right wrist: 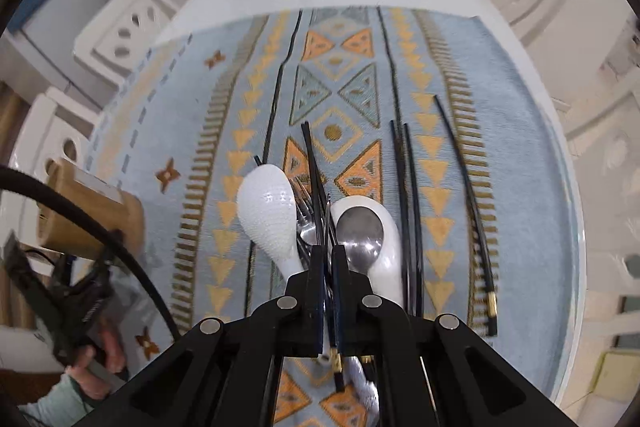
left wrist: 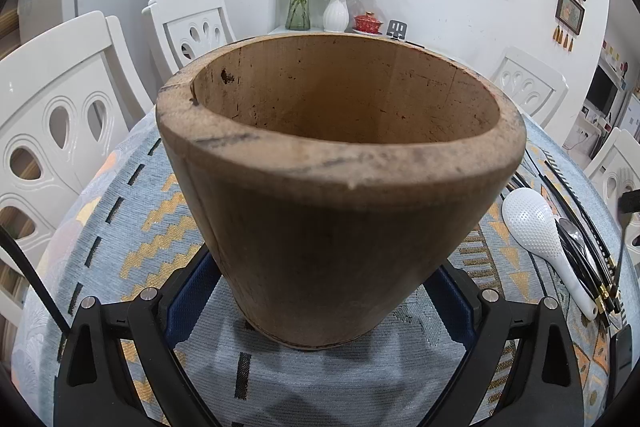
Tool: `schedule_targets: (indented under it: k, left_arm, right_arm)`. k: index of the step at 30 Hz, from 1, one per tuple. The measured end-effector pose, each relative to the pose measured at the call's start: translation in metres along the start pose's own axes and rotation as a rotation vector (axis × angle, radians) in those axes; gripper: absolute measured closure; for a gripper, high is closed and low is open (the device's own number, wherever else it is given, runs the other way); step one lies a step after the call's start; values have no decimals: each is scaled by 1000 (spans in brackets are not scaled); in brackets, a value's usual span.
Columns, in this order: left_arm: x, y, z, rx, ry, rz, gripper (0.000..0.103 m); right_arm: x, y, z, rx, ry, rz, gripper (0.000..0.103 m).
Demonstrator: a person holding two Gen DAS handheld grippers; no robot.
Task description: Organize utensils
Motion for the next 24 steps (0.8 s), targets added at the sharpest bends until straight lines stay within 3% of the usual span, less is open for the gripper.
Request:
schedule_targets:
  k: [7, 12, 20, 24]
  left_arm:
    - [0, 0, 0, 1, -1, 0, 6]
    - [0, 0, 0, 1, -1, -1, 6]
    - [-1, 0, 0, 2, -2, -1, 6]
    - [-1, 0, 0, 2, -2, -1, 6]
  right_arm:
    - [1, -56, -3, -77, 54, 194, 101]
    - [-11, -76, -13, -109, 59, 268, 102]
    - [-5, -17, -16, -97, 43, 36, 97]
    - [-2, 21, -25, -96, -8, -59, 76]
Point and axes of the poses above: each gripper's, at about its wrist camera, not at the fingertips, and y roughly the way its jaws point, z to its right, x to its underside, the point moved 5 cm from there along y, roughly the way its jaws point, and after that the axes turned 8 degrees about -y, right-handed, at the moved point
